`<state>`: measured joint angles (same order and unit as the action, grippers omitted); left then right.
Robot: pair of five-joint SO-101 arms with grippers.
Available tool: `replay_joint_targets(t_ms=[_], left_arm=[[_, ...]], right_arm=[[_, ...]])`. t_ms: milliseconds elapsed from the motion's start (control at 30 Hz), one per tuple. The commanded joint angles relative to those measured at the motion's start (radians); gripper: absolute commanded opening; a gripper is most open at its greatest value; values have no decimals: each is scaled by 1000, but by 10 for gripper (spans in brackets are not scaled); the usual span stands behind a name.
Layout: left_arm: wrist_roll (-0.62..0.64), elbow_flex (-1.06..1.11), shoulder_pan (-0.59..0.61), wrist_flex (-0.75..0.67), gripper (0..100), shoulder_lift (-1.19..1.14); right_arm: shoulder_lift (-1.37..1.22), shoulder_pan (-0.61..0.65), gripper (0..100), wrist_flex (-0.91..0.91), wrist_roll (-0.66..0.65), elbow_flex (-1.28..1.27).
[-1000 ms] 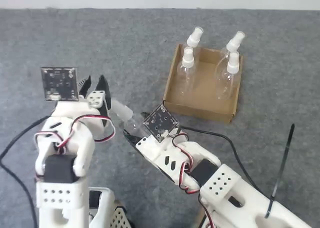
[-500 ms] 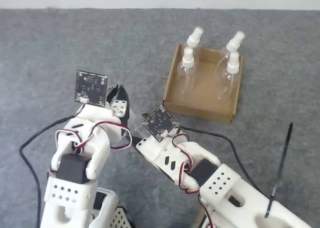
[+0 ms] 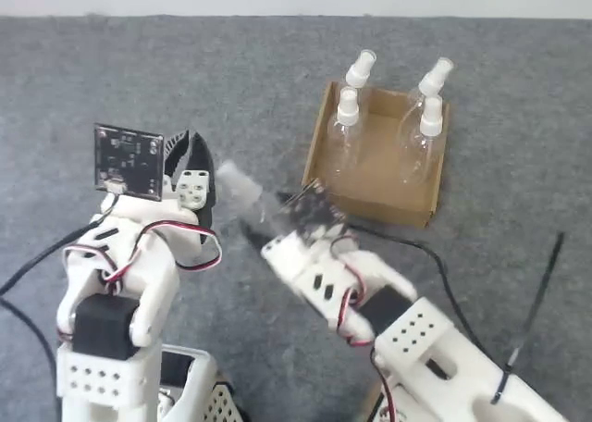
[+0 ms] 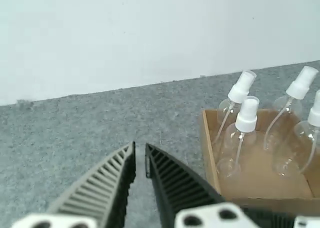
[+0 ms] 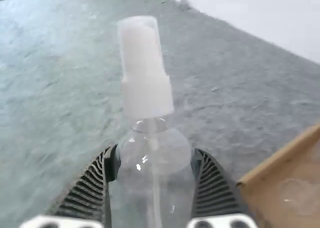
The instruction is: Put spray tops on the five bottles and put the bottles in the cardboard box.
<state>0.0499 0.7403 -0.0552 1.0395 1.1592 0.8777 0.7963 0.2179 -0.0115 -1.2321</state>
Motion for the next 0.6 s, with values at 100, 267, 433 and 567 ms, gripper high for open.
replay_joint_targets(t_ms=[100, 267, 433, 567], left_arm=[[89, 42, -17, 6, 173, 18], [87, 168, -181, 5, 177, 18], [86, 189, -334, 5, 179, 18], [81, 205, -379, 18, 234, 18]], right_arm=[[53, -196, 6, 194, 6, 307], [39, -282, 6, 348, 9, 503], [39, -285, 6, 377, 9, 546], [39, -278, 6, 377, 9, 548]])
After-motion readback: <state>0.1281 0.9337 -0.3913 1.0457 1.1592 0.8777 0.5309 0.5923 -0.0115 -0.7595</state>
